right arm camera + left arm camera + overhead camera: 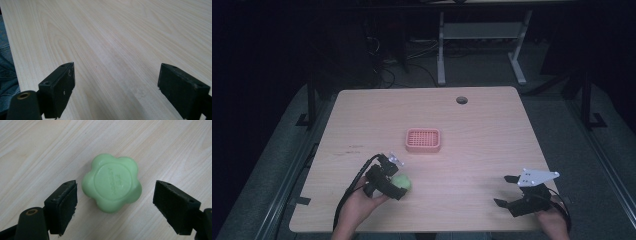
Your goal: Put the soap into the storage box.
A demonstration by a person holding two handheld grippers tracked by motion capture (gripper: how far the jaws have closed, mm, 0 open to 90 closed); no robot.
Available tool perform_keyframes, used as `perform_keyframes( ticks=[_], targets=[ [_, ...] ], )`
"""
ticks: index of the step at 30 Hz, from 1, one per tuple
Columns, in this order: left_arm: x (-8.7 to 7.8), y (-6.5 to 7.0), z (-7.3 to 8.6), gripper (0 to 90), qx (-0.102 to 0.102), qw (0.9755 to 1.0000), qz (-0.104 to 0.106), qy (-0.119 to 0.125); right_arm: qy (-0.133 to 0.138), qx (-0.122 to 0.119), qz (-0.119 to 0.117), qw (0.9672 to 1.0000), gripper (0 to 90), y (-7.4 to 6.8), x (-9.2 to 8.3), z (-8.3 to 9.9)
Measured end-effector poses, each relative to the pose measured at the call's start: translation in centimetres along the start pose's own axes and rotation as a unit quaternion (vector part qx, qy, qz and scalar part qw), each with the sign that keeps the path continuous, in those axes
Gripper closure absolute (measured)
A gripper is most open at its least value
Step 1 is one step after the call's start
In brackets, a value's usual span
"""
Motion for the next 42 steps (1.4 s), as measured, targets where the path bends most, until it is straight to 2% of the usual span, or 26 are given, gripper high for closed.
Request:
perform_keyframes(
  ticks=[1,4,7,9,18,23,28,42],
  targets=[
    [0.1,0.0,-0.1,20.1,0.004,1.0,-0.004,-0.004,0.001,0.0,0.0,1.0,13.8,0.0,0.0,0.0],
    [0.5,0.1,-0.5,20.3,-0.003,0.9999,-0.007,-0.007,0.001,0.002,0.0,1.0,13.8,0.0,0.0,0.0],
    [0.9,0.1,-0.7,20.6,-0.001,0.9997,-0.014,-0.02,0.001,0.001,0.0,1.0,13.8,0.0,0.0,0.0],
    [1.3,0.2,-0.8,20.8,-0.01,0.9995,-0.02,-0.023,0.001,0.001,0.0,1.0,13.8,0.0,0.0,0.0],
    [2.4,0.2,-0.9,22.0,-0.016,0.9983,-0.026,-0.051,0.002,-0.003,-0.001,1.0,13.8,0.0,0.0,0.0],
    [2.9,0.2,-0.9,22.5,-0.016,0.9977,-0.031,-0.058,0.001,-0.003,-0.001,1.0,13.8,-0.1,0.0,-0.1],
    [3.2,0.3,-1.0,23.5,-0.026,0.9975,-0.032,-0.058,0.0,-0.001,-0.001,1.0,13.8,-0.1,0.0,-0.1],
    [3.8,0.3,-1.1,24.7,-0.029,0.996,-0.041,-0.074,0.002,-0.005,-0.001,1.0,13.8,-0.1,0.0,-0.1]
  ],
)
Point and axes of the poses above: each handheld gripper's, and its own axes: x roughly forward along the jaws, z roughly out of its underside, y roughly to its right, the point moved 3 cm from there along x, roughly forward along the jaws, and after that the axes turned 3 degrees about -x, right-handed, at the moved point
